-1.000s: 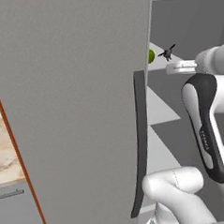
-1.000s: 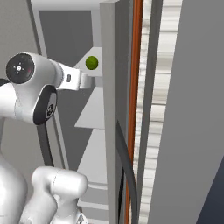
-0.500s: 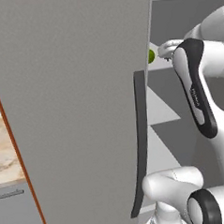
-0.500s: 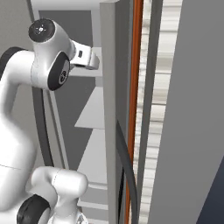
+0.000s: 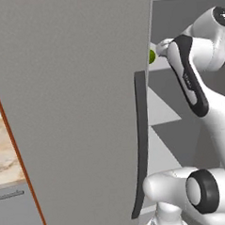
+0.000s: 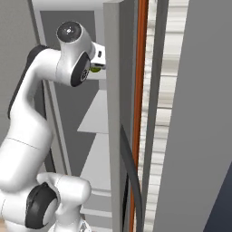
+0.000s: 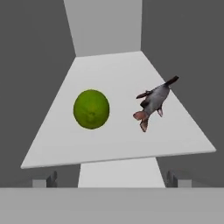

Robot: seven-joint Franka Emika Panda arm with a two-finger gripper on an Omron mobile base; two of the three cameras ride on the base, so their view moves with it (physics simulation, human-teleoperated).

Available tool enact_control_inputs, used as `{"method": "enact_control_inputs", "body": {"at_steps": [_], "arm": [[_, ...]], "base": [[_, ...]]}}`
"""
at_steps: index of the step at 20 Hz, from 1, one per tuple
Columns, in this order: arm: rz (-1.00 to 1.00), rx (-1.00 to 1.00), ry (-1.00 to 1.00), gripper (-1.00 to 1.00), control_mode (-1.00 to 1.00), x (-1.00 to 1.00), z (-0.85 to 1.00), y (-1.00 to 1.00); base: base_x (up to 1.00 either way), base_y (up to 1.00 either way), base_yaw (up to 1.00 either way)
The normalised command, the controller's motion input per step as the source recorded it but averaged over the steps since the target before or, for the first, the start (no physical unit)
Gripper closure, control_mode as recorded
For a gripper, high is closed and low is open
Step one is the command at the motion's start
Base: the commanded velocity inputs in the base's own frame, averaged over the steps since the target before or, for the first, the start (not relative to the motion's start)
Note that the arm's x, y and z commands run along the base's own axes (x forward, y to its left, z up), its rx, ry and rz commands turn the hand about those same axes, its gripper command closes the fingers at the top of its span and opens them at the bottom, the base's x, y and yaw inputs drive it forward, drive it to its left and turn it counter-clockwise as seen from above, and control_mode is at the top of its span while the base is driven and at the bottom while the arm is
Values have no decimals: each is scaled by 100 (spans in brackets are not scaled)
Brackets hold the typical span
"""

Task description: Take the lime, lime, and fish from the freezer and place them in the bowl on the counter.

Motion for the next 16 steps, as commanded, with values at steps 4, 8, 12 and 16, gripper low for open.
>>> {"method": "enact_control_inputs", "body": {"at_steps": [4, 8, 12, 16], "arm": [[0, 6, 0, -100, -100, 94, 0, 0], [0, 8, 3, -100, -100, 85, -11, 0], [0, 10, 2, -100, -100, 73, -18, 0], [0, 5, 0, -100, -100, 22, -1, 21]], "base": [[0, 0, 0], [0, 0, 0], [0, 0, 0], [0, 0, 0]]}}
